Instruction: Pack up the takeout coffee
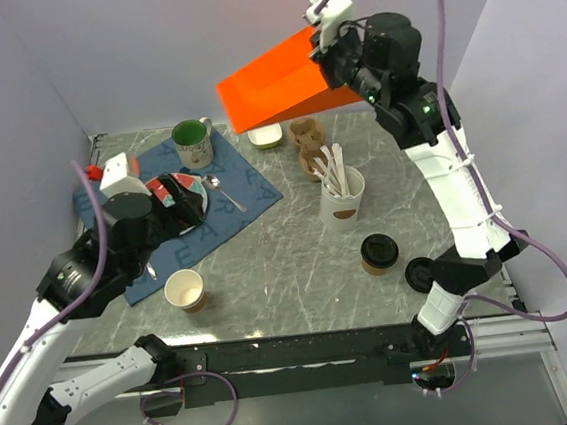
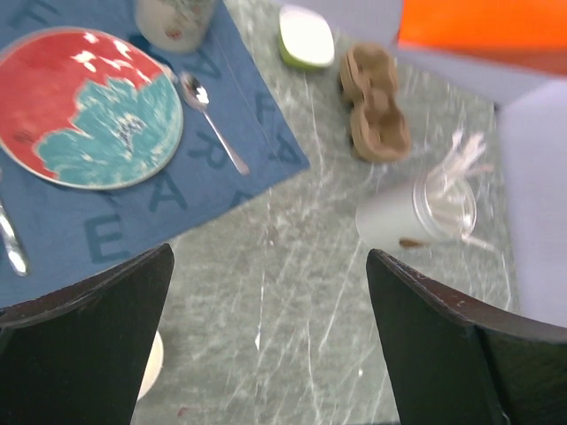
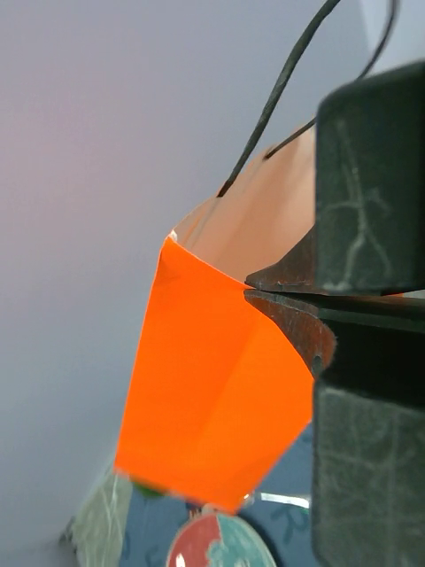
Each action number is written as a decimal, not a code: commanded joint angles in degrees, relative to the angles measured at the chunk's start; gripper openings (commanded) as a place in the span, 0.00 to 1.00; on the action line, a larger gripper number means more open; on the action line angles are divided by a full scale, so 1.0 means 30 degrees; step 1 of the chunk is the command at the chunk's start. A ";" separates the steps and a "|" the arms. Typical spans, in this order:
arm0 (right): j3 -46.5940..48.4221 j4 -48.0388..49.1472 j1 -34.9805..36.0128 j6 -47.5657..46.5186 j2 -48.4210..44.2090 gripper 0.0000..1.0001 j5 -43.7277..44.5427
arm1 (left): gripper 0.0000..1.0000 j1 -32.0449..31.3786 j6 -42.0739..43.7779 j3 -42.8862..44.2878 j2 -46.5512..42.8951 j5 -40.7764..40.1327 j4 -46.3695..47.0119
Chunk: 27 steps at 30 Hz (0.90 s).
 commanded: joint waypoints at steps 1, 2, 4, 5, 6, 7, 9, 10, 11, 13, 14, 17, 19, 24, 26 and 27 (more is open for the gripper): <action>-0.1023 0.1241 0.1774 0.0321 -0.1867 0.00 0.0460 | 0.97 0.0070 -0.0308 0.1570 -0.0640 -0.2719 -0.0750; -0.1377 0.1212 0.2097 0.0587 -0.2131 0.00 0.0373 | 0.97 0.0070 -0.0308 0.1978 -0.0728 -0.3389 -0.1013; -0.2690 0.1096 0.3093 0.1550 -0.2864 0.00 0.0634 | 0.97 0.0070 -0.0017 0.2390 -0.0787 -0.3892 -0.1162; -0.3221 0.1066 0.3502 0.1730 -0.3156 0.00 0.0810 | 0.97 0.0070 0.0129 0.2798 -0.0845 -0.4358 -0.1191; -0.3807 0.1094 0.4464 0.1848 -0.3797 0.00 0.1130 | 0.97 0.0070 0.0508 0.2976 -0.0846 -0.4566 -0.1133; -0.5089 0.1153 0.4850 0.2168 -0.4093 0.00 0.1772 | 0.97 0.0070 0.0744 0.3152 -0.0817 -0.4713 -0.1104; -0.6268 0.1008 0.5700 0.2434 -0.4969 0.00 0.2186 | 0.97 0.0070 0.1214 0.3651 -0.0700 -0.5093 -0.1306; -0.7376 0.0862 0.6458 0.2667 -0.5265 0.00 0.2478 | 0.97 0.0070 0.1302 0.3768 -0.0641 -0.5153 -0.1395; -0.7967 0.0512 0.6755 0.2699 -0.5558 0.00 0.2858 | 0.97 0.0070 0.1477 0.3885 -0.0554 -0.5154 -0.1454; -0.9719 0.0188 0.7632 0.3018 -0.6583 0.00 0.3679 | 0.97 0.0070 0.1508 0.3858 -0.0465 -0.4979 -0.1718; -1.0223 0.0042 0.7811 0.3282 -0.6906 0.00 0.4147 | 0.97 0.0070 0.1479 0.3712 -0.0465 -0.4862 -0.1777; -1.1631 -0.0779 0.9036 0.4367 -0.8222 0.00 0.4819 | 0.97 0.0070 0.1100 0.3216 -0.0581 -0.4510 -0.2099; -1.2566 -0.0955 0.9744 0.5154 -0.8577 0.00 0.5525 | 0.97 0.0070 0.0981 0.2805 -0.0698 -0.4306 -0.2041; -1.2486 -0.2768 1.1823 0.7646 -0.7966 0.00 0.6492 | 0.97 0.0070 0.0776 0.1281 -0.1021 -0.3631 -0.1514; -1.1988 -0.3852 1.2497 0.8643 -0.7236 0.00 0.7225 | 0.97 0.0070 0.0630 0.1017 -0.0875 -0.3601 -0.1571; -1.1667 -0.4204 1.3052 0.9574 -0.6999 0.00 0.7488 | 0.97 0.0070 0.0542 0.0899 -0.0817 -0.3630 -0.1630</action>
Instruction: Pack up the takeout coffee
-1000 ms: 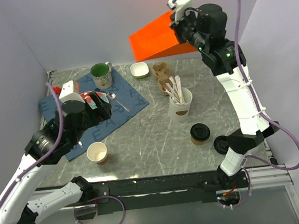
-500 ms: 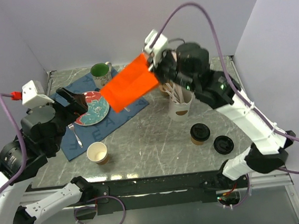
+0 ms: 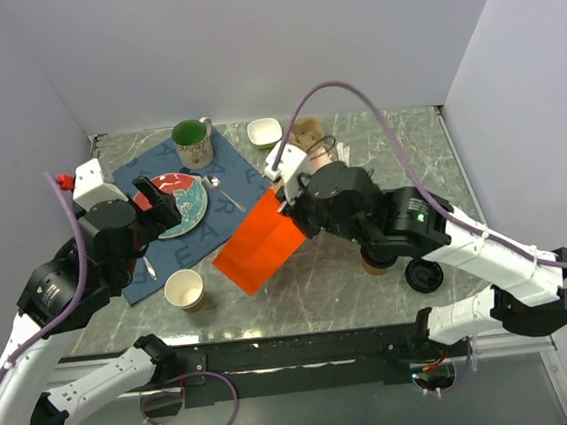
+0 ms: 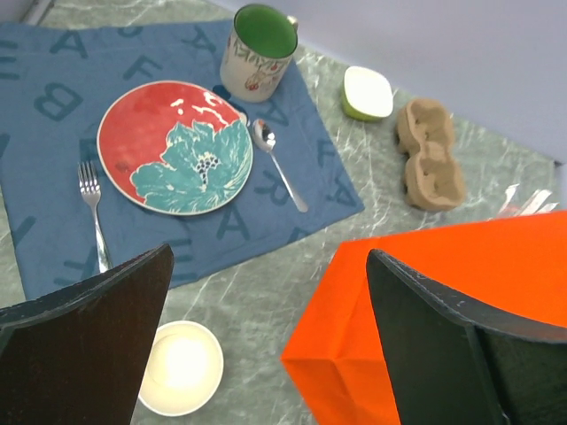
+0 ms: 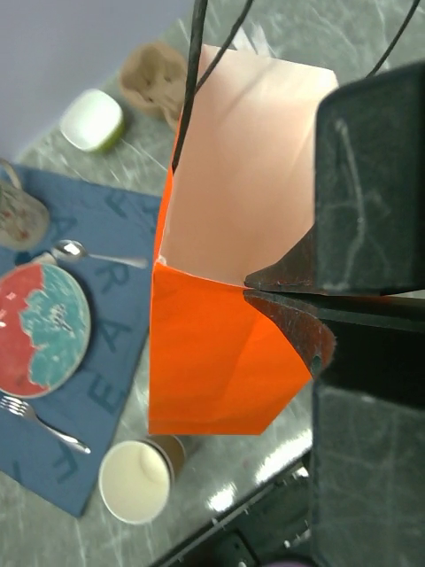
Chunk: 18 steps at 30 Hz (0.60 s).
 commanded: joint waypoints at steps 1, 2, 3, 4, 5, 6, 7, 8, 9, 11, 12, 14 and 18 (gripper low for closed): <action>0.1201 -0.2295 0.1472 0.3440 0.1140 0.00 0.2142 | 0.97 0.0062 -0.0427 -0.0420 0.0080 0.0202 0.0089; 0.1319 -0.2593 0.1706 0.3879 0.1578 0.00 0.2174 | 0.97 0.0062 -0.0602 -0.0537 0.0080 0.0202 0.0060; 0.1204 -0.2799 0.2085 0.4347 0.1785 0.00 0.2174 | 0.97 0.0062 -0.0633 -0.0625 0.0080 0.0231 0.0088; 0.1058 -0.2946 0.2263 0.4497 0.1903 0.00 0.2174 | 0.97 0.0062 -0.0691 -0.0713 0.0051 0.0231 0.0147; 0.0912 -0.3209 0.2381 0.4673 0.2223 0.00 0.2174 | 0.97 0.0062 -0.0924 -0.0830 0.0051 0.0231 0.0147; 0.0794 -0.3327 0.2469 0.5022 0.2343 0.00 0.2145 | 0.97 0.0062 -0.1013 -0.0860 0.0051 0.0173 0.0147; 0.0764 -0.3387 0.2615 0.5171 0.2460 0.01 0.2145 | 0.97 0.0062 -0.1159 -0.0918 0.0080 0.0172 0.0118; 0.0793 -0.3503 0.2646 0.5288 0.2635 0.06 0.1913 | 0.97 0.0062 -0.1422 -0.0919 0.0109 0.0172 0.0089; 0.1025 -0.3533 0.2646 0.5435 0.2724 0.11 0.1736 | 0.97 0.0062 -0.1598 -0.0861 0.0167 0.0230 -0.0056; 0.1610 -0.3650 0.2646 0.5465 0.3045 0.22 0.0978 | 0.97 0.0062 -0.2240 -0.0657 0.0489 0.0318 -0.0320; 0.2367 -0.3767 0.2646 0.5436 0.3192 0.23 0.0625 | 0.97 0.0062 -0.2448 -0.0597 0.0606 0.0493 -0.0409; 0.3104 -0.3943 0.2617 0.5494 0.3688 0.29 -0.0020 | 0.97 0.0062 -0.2887 -0.0625 0.0870 0.0728 -0.0498; 0.4890 -0.4587 0.2616 0.5611 0.4511 0.31 -0.1017 | 0.97 0.0062 -0.3064 -0.0977 0.1134 0.1460 -0.0263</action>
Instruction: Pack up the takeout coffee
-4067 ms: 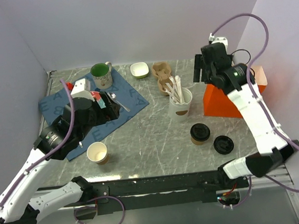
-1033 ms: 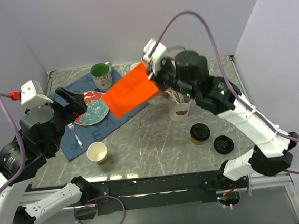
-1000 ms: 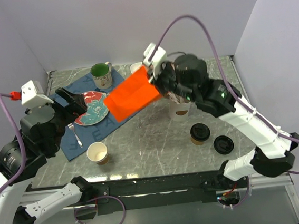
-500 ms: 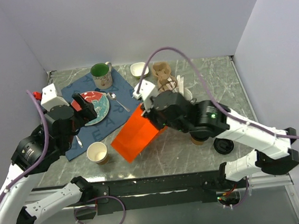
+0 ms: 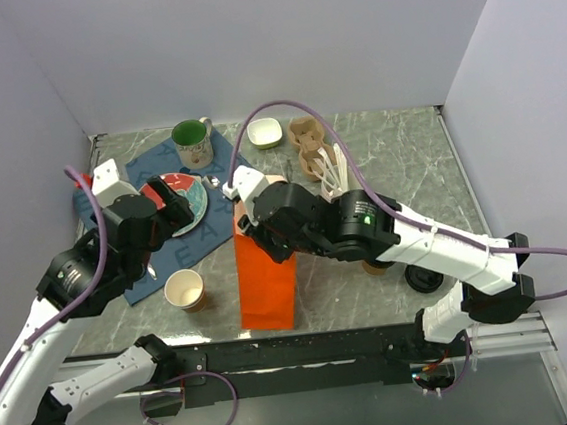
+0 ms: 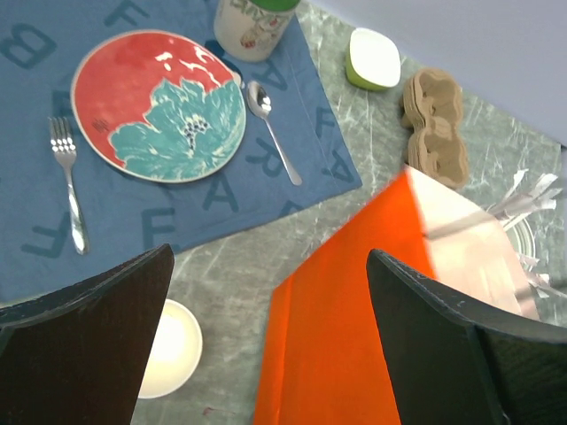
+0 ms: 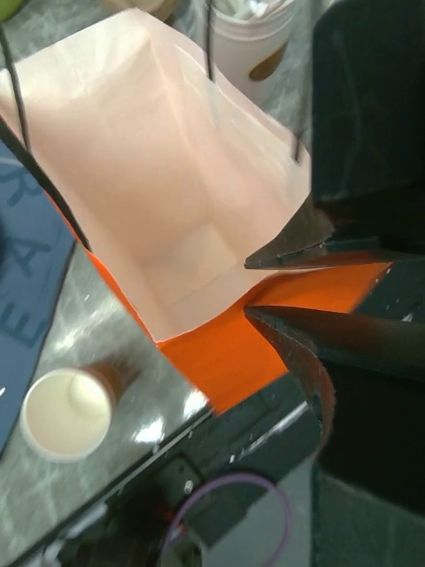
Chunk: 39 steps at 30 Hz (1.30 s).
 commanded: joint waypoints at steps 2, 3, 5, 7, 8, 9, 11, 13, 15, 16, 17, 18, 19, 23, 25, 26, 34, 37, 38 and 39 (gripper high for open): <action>0.2229 -0.0757 -0.0006 0.0636 0.0410 0.34 -0.1063 | 0.98 0.0062 -0.0698 -0.0321 0.0494 0.1295 0.0414; 0.2229 -0.0728 -0.0006 0.0607 0.0352 0.34 -0.1005 | 0.98 0.0062 -0.0668 -0.0439 0.0524 0.1471 0.0561; 0.1967 -0.0728 -0.0094 0.0520 -0.0055 0.34 -0.1034 | 0.98 0.0091 -0.0638 -0.0528 0.0612 0.1880 0.0766; 0.1061 -0.0640 -0.0211 0.0139 -0.0466 0.35 -0.1064 | 0.98 0.0062 -0.0667 -0.0470 0.0612 0.2057 0.0942; 0.0564 -0.0582 -0.0211 0.0051 -0.1049 0.35 -0.0947 | 0.99 0.0062 -0.0522 -0.0383 0.0641 0.2203 0.1088; -0.0137 -0.0698 -0.0299 0.0079 -0.1345 0.36 -0.0743 | 0.99 0.0062 -0.0376 -0.0295 0.0612 0.2292 0.1438; -0.0494 -0.0990 -0.0474 0.0283 -0.2104 0.37 -0.0508 | 0.99 0.0062 0.0295 -0.0002 0.0641 0.2613 0.1762; -0.0583 -0.1021 -0.0563 0.0810 -0.2576 0.39 -0.0419 | 0.99 0.0062 0.1520 0.0174 0.0641 0.3139 0.2697; -0.0496 -0.0933 -0.0592 0.1423 -0.3250 0.41 -0.0448 | 0.99 0.0062 0.2579 0.0175 0.0612 0.4335 0.4244; -0.0466 -0.0875 -0.0621 0.1630 -0.3571 0.42 -0.0448 | 0.99 0.0062 0.4035 -0.0057 0.0496 0.4981 0.5037; -0.0408 -0.0816 -0.0593 0.2154 -0.3690 0.43 -0.0535 | 0.97 0.0062 0.4948 -0.0291 0.0437 0.5684 0.5799; -0.0350 -0.0729 -0.0592 0.2449 -0.3807 0.43 -0.0681 | 0.97 0.0062 0.5857 -0.0526 0.0407 0.7460 0.6532; -0.0349 -0.0612 -0.0621 0.2655 -0.3925 0.45 -0.0886 | 0.96 0.0062 0.7461 -0.0905 0.0436 0.8203 0.7786; -0.1051 0.0238 -0.0592 0.3447 -0.4891 0.47 -0.1912 | 0.94 0.0092 0.9468 -0.0647 0.1487 1.1107 0.8737; -0.1169 0.0210 -0.0622 0.3741 -0.5271 0.48 -0.1943 | 0.93 0.0092 1.0080 -0.0179 0.2600 1.2652 0.8649; -0.1169 0.0181 -0.0593 0.3944 -0.5418 0.48 -0.1826 | 0.91 0.0092 1.0230 -0.0119 0.2981 1.2925 0.8619; -0.1024 0.0327 -0.0592 0.3947 -0.6767 0.49 0.0838 | 0.80 0.0092 1.1314 -0.0086 0.5620 1.5241 0.8326; -0.0613 0.0210 -0.0621 0.3712 -0.6768 0.50 0.1571 | 0.79 0.0092 1.1607 -0.0789 0.5709 1.5885 0.8940; -0.0584 0.0181 -0.0622 0.3625 -0.6768 0.50 0.1863 | 0.79 0.0092 1.1666 -0.0908 0.5767 1.6031 0.8970; -0.0583 0.0093 -0.0622 0.3595 -0.6739 0.50 0.2011 | 0.79 0.0092 1.1667 -0.0996 0.5855 1.6381 0.8971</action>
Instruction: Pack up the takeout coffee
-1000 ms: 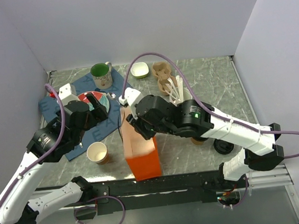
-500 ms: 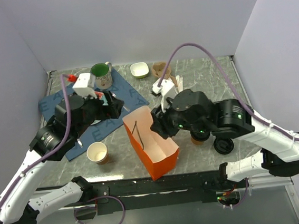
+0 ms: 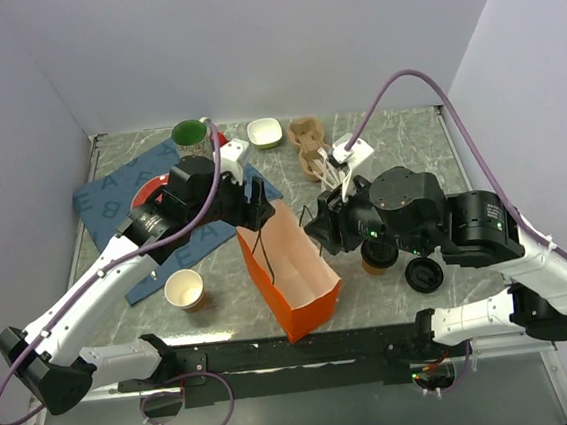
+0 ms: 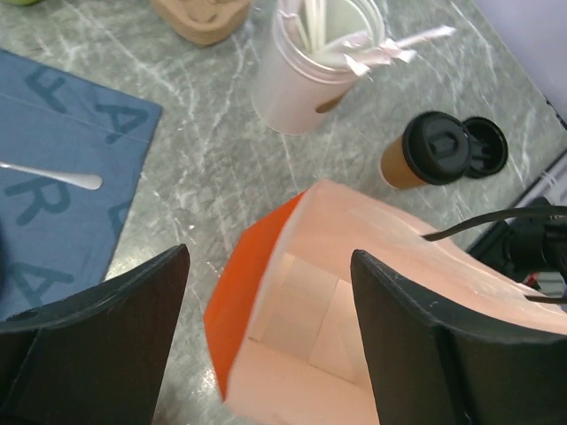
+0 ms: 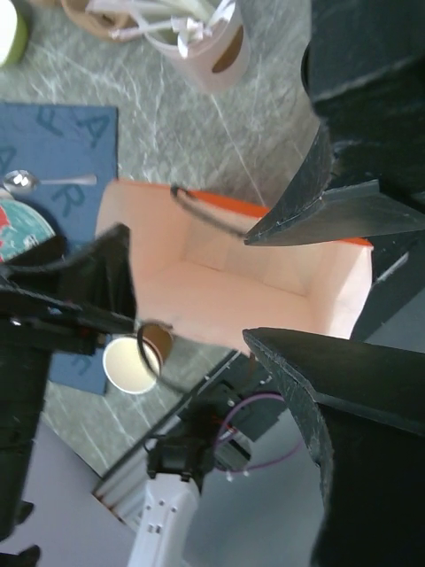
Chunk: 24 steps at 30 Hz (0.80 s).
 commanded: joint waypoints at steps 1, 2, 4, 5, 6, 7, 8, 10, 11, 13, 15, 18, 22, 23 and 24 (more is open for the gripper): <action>0.0495 0.0544 -0.0148 -0.0004 -0.0196 0.50 0.1735 | 0.79 0.0063 0.0905 -0.0348 -0.0105 0.1812 0.0979; 0.0437 0.0515 -0.0207 0.0083 -0.0225 0.50 0.1940 | 0.77 0.0063 0.0877 -0.0407 0.0013 0.2017 0.0891; 0.0494 0.0427 -0.0353 0.0171 -0.0109 0.50 0.2146 | 0.74 0.0063 0.0935 -0.0495 0.0453 0.2370 0.0657; 0.0843 0.0282 -0.0586 0.0230 0.0037 0.50 0.2379 | 0.69 0.0063 0.0965 -0.0524 0.0599 0.2458 0.0568; 0.1049 0.0251 -0.0733 0.0201 0.0184 0.50 0.2613 | 0.65 0.0063 0.0965 -0.0525 0.0890 0.2430 0.0480; 0.1225 0.0251 -0.0937 0.0114 0.0504 0.51 0.2587 | 0.55 0.0063 0.1052 -0.0380 0.1009 0.2313 0.0334; 0.1604 0.0280 -0.1665 -0.0090 0.0681 0.51 0.2441 | 0.48 0.0063 0.1053 -0.0262 0.1126 0.2109 -0.0044; 0.2016 0.0455 -0.2837 -0.0150 0.1295 0.51 0.1535 | 0.32 0.0063 0.0908 0.0002 0.1245 0.1060 -0.0310; 0.2308 0.0572 -0.4178 -0.0237 0.1472 0.51 0.1126 | 0.28 0.0063 0.0819 0.0061 0.1187 0.0559 -0.0341; 0.2574 0.1184 -0.5649 -0.0530 0.2114 0.51 0.0101 | 0.19 0.0063 0.0121 0.0062 0.0894 -0.0436 -0.0341; 0.3071 0.1742 -0.7577 -0.1232 0.2643 0.51 -0.0079 | 0.14 0.0063 -0.0293 0.0062 0.0573 -0.1582 -0.0399; 0.3687 0.2825 -1.0156 -0.1731 0.3931 0.52 -0.0664 | 0.07 0.0063 -0.1552 -0.0143 0.0163 -0.3486 -0.0574; 0.4563 0.3825 -1.3028 -0.1996 0.6619 0.55 -0.2069 | 0.07 0.0092 -0.2315 -0.0496 -0.0220 -0.3255 -0.0545; 0.5379 0.3738 -1.3416 -0.1967 0.7239 0.56 -0.2304 | 0.07 0.0092 -0.2490 -0.0437 -0.0278 -0.3283 -0.0749; 0.5793 0.3447 -1.3855 -0.2025 0.8580 0.60 -0.2451 | 0.07 0.0092 -0.2608 -0.0466 -0.0366 -0.3168 -0.0896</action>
